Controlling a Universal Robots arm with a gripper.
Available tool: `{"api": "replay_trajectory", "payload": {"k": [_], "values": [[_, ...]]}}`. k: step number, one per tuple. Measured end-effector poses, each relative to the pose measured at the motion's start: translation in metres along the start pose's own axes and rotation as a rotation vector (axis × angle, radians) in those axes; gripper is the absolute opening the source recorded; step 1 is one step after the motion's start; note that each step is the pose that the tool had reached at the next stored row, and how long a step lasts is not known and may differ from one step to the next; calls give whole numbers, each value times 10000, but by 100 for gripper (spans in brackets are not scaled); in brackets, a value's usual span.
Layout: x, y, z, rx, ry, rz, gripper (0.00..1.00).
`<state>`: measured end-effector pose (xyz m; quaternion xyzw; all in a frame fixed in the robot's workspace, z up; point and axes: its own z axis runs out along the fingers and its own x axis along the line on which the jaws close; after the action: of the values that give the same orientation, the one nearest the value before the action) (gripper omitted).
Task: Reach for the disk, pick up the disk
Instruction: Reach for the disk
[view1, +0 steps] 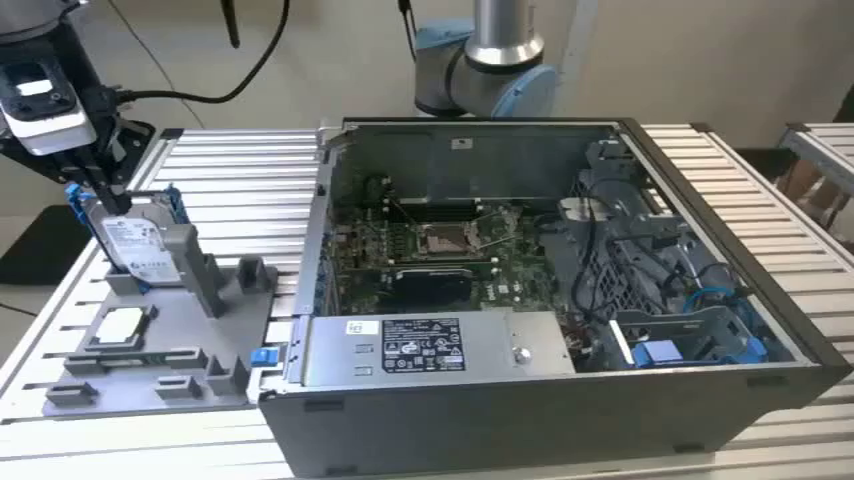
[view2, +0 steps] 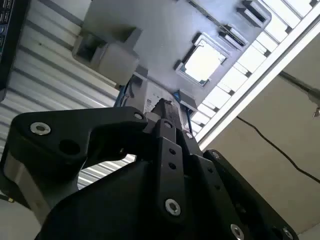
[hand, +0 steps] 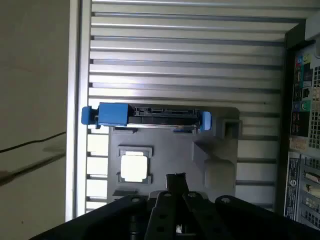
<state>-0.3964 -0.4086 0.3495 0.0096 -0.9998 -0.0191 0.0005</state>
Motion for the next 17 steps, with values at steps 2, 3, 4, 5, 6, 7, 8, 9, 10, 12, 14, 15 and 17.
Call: {"api": "replay_trajectory", "payload": {"k": [2,3,4,5,6,7,8,9,10,12,14,15,17], "values": [[0,0,1,0,0,0,0],[0,0,1,0,0,0,0],[0,0,1,0,0,0,0],[0,0,1,0,0,0,0],[0,0,1,0,0,0,0],[0,0,1,0,0,0,0],[0,0,2,0,-1,0,0],[0,0,2,0,0,0,0],[0,0,3,0,0,0,0],[0,28,6,-3,-4,2,0],[-2,112,7,0,-1,0,0],[-2,157,9,-1,-2,1,0],[12,247,12,-1,-1,-1,0]]}}
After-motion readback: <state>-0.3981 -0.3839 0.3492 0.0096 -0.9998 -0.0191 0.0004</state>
